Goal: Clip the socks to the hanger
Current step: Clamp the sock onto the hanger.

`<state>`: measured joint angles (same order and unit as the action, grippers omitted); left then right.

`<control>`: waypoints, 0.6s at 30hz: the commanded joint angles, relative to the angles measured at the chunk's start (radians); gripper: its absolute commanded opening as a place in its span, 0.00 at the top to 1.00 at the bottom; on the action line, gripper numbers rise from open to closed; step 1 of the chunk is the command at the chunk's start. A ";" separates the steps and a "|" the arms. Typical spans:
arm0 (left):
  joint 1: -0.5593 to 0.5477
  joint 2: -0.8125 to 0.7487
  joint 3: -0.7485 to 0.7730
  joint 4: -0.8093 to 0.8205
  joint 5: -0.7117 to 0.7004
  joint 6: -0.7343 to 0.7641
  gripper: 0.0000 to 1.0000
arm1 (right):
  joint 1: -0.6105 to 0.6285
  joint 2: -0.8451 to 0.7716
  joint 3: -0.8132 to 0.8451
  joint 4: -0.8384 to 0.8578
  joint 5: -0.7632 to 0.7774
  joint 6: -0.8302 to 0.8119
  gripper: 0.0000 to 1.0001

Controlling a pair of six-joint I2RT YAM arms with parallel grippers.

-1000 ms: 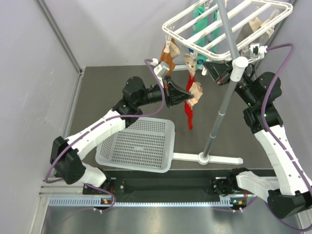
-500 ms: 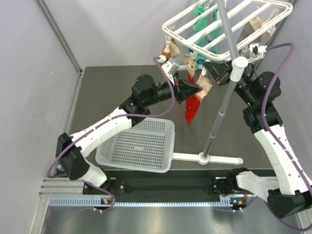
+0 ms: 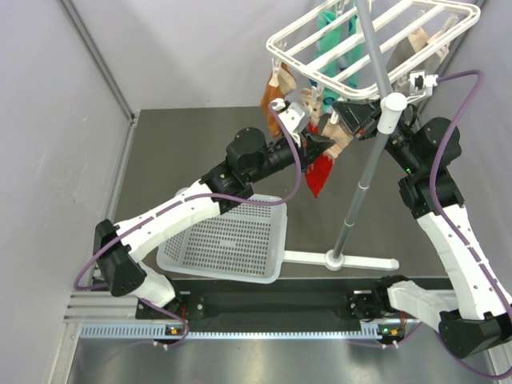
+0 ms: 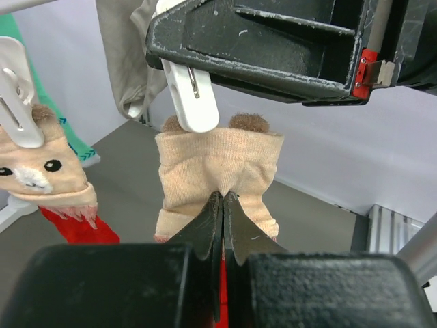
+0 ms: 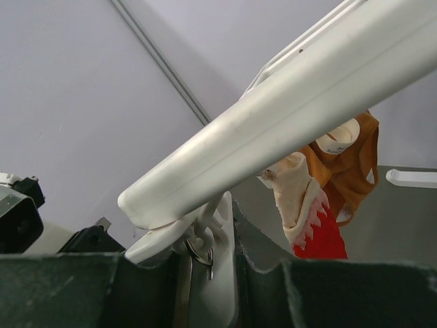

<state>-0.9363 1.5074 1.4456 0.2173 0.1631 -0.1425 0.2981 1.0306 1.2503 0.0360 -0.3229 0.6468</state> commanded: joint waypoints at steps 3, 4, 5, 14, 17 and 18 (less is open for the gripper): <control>-0.015 -0.036 0.052 0.022 -0.062 0.054 1.00 | 0.009 0.003 0.020 -0.033 -0.011 0.005 1.00; -0.015 -0.036 0.055 0.030 -0.057 0.052 1.00 | 0.007 0.003 0.018 -0.033 -0.011 0.002 1.00; -0.016 -0.036 0.056 0.030 -0.053 0.050 1.00 | 0.009 0.005 0.018 -0.033 -0.010 0.004 1.00; -0.019 -0.059 0.047 0.043 -0.047 0.049 1.00 | 0.009 0.008 0.017 -0.033 -0.011 0.004 1.00; -0.021 -0.065 0.044 0.039 -0.039 0.047 1.00 | 0.007 0.003 0.021 -0.033 -0.007 -0.001 1.00; -0.021 -0.067 0.041 0.033 -0.037 0.049 1.00 | 0.007 0.003 0.026 -0.033 -0.005 -0.003 1.00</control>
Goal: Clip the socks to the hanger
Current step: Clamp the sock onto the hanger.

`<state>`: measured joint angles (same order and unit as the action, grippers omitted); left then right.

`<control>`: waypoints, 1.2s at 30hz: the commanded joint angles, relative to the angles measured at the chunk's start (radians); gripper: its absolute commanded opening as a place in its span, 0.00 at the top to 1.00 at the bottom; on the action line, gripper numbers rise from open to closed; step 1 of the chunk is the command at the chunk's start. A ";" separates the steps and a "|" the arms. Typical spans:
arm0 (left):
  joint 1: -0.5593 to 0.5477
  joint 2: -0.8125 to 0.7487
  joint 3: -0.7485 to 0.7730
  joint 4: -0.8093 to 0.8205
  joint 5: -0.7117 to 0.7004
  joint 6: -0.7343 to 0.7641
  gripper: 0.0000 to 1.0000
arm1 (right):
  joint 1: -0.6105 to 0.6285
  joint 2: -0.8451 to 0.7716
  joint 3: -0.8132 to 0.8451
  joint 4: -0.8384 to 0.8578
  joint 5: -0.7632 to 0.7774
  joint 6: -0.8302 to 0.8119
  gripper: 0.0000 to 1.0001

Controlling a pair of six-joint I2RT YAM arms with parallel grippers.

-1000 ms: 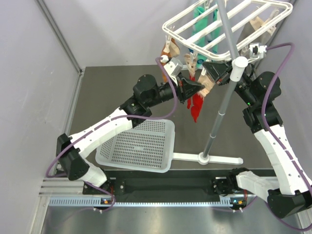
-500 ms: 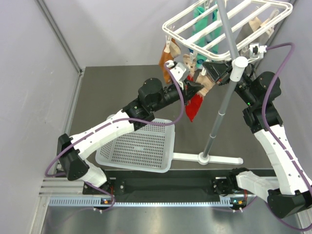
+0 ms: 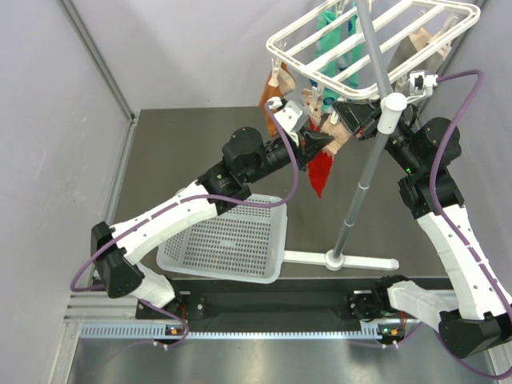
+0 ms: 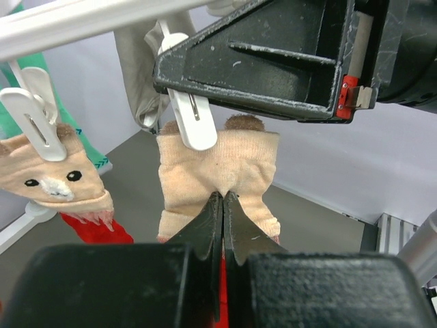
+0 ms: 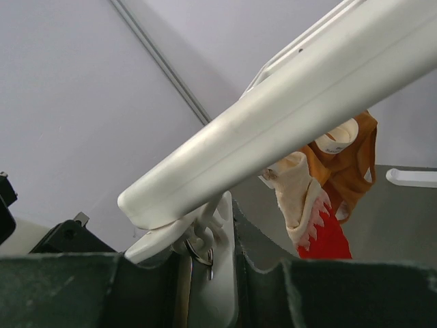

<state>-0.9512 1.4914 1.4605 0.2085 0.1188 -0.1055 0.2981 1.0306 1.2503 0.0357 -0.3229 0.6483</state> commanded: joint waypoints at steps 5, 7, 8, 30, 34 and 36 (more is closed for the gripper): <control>-0.006 -0.074 -0.008 0.037 -0.010 0.016 1.00 | 0.007 0.008 0.040 -0.069 -0.005 -0.013 1.00; -0.006 -0.079 -0.008 0.023 -0.018 0.026 1.00 | 0.007 0.006 0.041 -0.069 -0.005 -0.015 1.00; -0.006 -0.085 -0.008 0.020 -0.019 0.030 1.00 | 0.007 0.008 0.043 -0.071 -0.005 -0.013 1.00; -0.018 -0.052 0.017 -0.070 -0.045 0.105 1.00 | 0.007 0.017 0.064 -0.082 -0.007 -0.018 1.00; -0.020 -0.059 0.015 -0.069 -0.057 0.138 1.00 | 0.007 0.026 0.063 -0.074 -0.007 -0.012 1.00; -0.021 -0.060 0.017 -0.066 -0.058 0.139 1.00 | 0.007 0.028 0.061 -0.074 -0.011 -0.012 1.00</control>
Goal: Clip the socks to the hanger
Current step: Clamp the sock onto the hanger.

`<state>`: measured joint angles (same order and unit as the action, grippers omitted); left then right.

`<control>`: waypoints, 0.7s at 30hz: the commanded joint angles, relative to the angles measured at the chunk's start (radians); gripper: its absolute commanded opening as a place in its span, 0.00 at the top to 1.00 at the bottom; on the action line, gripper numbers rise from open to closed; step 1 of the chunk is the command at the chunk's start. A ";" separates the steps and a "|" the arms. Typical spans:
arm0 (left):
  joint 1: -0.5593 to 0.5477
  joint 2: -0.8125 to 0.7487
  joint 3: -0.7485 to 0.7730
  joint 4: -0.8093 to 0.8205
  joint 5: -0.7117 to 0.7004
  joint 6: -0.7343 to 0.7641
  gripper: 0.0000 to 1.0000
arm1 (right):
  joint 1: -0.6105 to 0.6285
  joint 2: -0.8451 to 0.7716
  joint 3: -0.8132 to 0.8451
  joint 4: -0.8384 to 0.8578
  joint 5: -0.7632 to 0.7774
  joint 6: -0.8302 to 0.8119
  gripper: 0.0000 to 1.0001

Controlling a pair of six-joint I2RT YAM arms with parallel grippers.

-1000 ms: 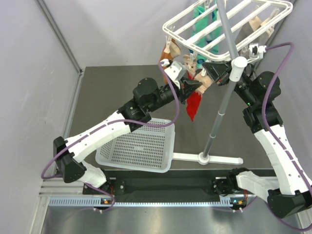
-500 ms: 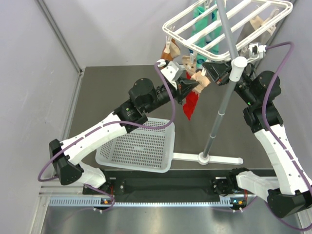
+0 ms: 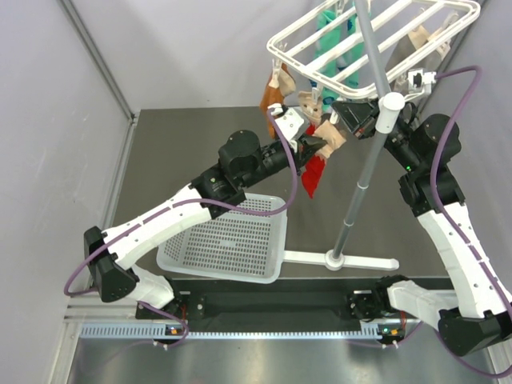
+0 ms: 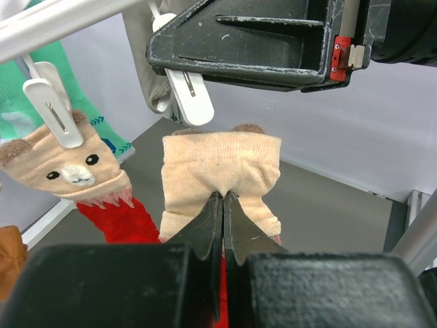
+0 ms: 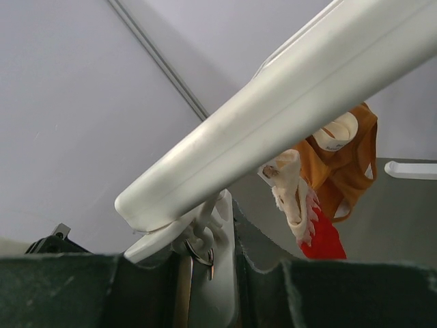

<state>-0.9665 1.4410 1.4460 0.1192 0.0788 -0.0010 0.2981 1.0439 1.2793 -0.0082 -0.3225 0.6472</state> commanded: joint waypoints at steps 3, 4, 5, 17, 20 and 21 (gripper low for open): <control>-0.011 -0.017 0.021 0.042 -0.025 0.045 1.00 | 0.007 0.016 0.028 -0.032 -0.009 -0.012 1.00; -0.015 -0.024 0.017 0.048 -0.030 0.047 1.00 | 0.007 0.015 0.028 -0.033 -0.009 -0.014 1.00; -0.015 -0.028 0.010 0.056 -0.033 0.050 1.00 | 0.009 0.016 0.026 -0.036 -0.010 -0.014 1.00; -0.021 -0.059 -0.044 0.105 -0.054 0.053 1.00 | 0.007 0.028 0.020 -0.033 -0.010 -0.012 1.00; -0.023 -0.067 -0.052 0.129 -0.062 0.055 1.00 | 0.007 0.028 0.022 -0.033 -0.012 -0.011 1.00; -0.024 -0.062 -0.050 0.131 -0.063 0.056 1.00 | 0.009 0.028 0.022 -0.035 -0.013 -0.009 1.00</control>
<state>-0.9836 1.4212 1.3952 0.1577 0.0303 0.0341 0.2981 1.0576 1.2793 -0.0074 -0.3229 0.6472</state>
